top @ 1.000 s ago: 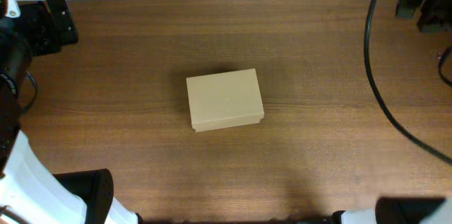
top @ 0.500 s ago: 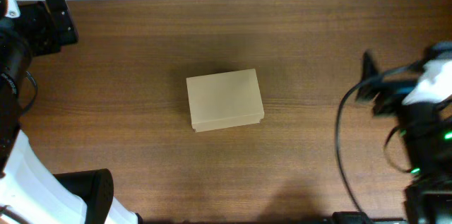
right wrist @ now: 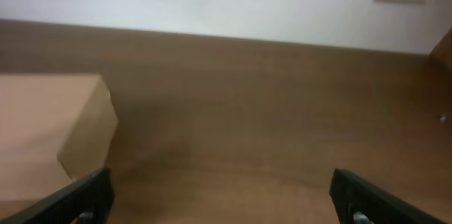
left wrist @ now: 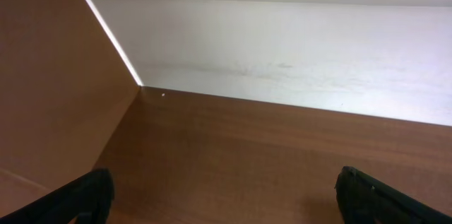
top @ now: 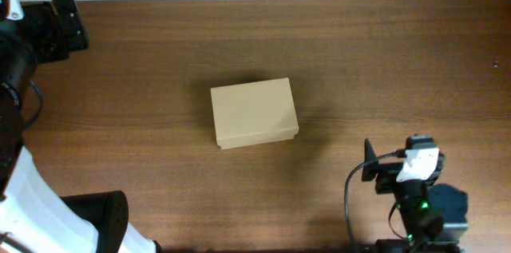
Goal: Pack container
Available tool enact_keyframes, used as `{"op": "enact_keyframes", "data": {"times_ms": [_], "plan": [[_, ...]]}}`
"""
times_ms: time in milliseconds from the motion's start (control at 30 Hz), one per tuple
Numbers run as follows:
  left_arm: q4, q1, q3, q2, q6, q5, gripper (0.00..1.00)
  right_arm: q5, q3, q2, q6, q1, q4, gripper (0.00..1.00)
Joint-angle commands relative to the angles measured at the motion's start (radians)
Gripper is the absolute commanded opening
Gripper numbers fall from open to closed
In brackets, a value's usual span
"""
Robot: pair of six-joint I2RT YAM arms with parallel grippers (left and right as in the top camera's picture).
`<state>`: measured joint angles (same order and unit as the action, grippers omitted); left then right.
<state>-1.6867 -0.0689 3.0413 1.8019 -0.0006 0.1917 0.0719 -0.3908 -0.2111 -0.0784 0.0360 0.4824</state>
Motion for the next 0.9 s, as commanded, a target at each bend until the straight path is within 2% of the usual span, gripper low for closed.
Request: {"op": "enact_keyframes", "data": {"times_ms": [0,167,400,867], "plan": [[0.0,-0.002,0.001,0.0,0.005,0.008,1.0,0.007,0.09,0.09,0.009,0.005,-0.008,0.99],[0.0,-0.002,0.001,0.0,0.005,0.008,1.0,0.007,0.201,0.207,0.009,0.005,-0.027,0.99],[0.0,-0.002,0.001,0.0,0.005,0.008,1.0,0.006,0.263,0.208,0.009,0.004,-0.034,0.99],[0.0,-0.002,0.001,0.0,0.005,0.008,1.0,0.006,0.264,0.208,0.009,0.004,-0.041,0.99]]}}
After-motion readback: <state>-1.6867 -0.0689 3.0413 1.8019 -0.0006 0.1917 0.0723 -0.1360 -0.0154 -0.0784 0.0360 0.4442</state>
